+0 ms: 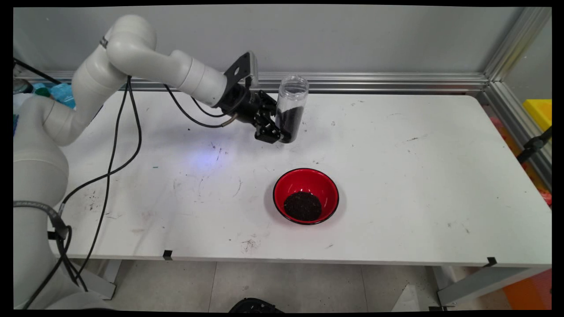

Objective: Pour the black seasoning powder in the red bowl, then place the picked object on the table

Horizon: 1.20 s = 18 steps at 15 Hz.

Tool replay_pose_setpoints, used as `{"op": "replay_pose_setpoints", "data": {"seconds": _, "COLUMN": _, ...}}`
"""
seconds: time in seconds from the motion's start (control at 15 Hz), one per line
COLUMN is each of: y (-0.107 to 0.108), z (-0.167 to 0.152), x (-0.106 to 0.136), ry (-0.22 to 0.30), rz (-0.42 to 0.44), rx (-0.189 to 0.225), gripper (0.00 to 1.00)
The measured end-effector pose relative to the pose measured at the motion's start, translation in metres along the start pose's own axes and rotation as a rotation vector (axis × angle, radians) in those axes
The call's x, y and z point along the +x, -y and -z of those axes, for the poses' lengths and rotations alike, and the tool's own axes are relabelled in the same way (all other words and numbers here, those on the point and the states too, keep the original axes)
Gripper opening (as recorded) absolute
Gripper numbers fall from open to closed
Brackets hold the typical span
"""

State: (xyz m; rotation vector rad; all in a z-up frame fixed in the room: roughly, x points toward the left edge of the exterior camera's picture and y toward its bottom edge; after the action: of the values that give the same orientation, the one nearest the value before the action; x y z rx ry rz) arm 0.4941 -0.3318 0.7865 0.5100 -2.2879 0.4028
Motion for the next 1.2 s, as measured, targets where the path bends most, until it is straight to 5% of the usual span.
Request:
{"op": "replay_pose_setpoints", "data": {"seconds": 0.6, "y": 0.002, "z": -0.032, "x": -0.028, "ry": -0.061, "rz": 0.113, "rx": -0.013, "gripper": 0.00}}
{"op": "replay_pose_setpoints", "data": {"seconds": 1.2, "y": 0.002, "z": -0.060, "x": -0.040, "ry": -0.082, "rz": 0.092, "rx": -0.037, "gripper": 0.00}}
